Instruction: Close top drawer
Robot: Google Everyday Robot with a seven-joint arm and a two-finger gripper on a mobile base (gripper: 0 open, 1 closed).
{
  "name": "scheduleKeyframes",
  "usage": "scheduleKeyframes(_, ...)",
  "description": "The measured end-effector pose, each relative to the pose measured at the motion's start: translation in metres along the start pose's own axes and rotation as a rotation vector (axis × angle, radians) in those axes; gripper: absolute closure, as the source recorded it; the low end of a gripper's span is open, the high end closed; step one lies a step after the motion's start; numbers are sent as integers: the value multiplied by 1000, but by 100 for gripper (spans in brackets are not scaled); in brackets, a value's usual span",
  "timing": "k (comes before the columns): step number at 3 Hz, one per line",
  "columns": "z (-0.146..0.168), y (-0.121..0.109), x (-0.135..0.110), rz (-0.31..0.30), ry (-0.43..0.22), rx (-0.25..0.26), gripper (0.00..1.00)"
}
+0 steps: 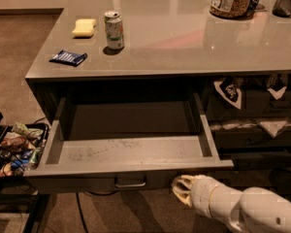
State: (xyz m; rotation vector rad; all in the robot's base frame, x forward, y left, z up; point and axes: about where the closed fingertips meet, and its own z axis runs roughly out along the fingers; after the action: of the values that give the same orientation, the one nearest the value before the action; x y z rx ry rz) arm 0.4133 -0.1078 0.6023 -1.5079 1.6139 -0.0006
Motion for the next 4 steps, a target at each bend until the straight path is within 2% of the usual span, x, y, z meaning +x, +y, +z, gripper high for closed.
scheduleKeyframes(1,22,-29,-1,-29,-2,9,100)
scheduleKeyframes(2,53,-64,-13,-76,-25,-7,100)
scheduleKeyframes(3,53,-64,-13,-76,-25,-6,100)
scheduleKeyframes(4,62,-69,-12,-91,-22,18,100)
